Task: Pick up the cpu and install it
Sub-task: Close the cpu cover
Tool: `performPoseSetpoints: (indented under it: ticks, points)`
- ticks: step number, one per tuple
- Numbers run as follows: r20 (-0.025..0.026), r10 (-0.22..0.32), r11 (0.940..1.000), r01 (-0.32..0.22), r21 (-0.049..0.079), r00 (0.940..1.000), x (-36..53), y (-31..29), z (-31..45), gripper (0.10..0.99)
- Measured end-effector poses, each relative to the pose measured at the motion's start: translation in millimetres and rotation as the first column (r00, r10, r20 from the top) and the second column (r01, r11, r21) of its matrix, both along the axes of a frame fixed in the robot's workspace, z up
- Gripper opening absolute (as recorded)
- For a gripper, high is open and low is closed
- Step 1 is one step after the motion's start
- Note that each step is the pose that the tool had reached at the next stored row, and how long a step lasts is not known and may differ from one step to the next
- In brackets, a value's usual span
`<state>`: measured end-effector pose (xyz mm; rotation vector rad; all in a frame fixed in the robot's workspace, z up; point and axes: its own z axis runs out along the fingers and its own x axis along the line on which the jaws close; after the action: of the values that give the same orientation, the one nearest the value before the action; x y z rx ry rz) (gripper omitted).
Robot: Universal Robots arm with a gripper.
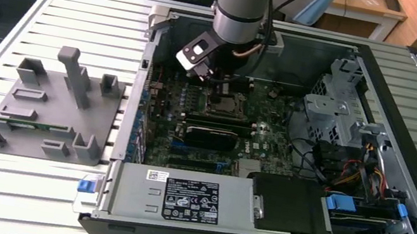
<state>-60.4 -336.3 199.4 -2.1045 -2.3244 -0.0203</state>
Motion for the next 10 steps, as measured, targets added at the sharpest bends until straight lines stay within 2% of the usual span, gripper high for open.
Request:
performPoseSetpoints:
  ticks: [6,10]
  points:
    - [0.001,0.0,1.0,0.0,0.007,1.0,9.9,0.2,-0.4,0.106]
    - [0.0006,0.0,0.9999,0.0,0.01,1.0,9.8,0.1,10.3,0.106]
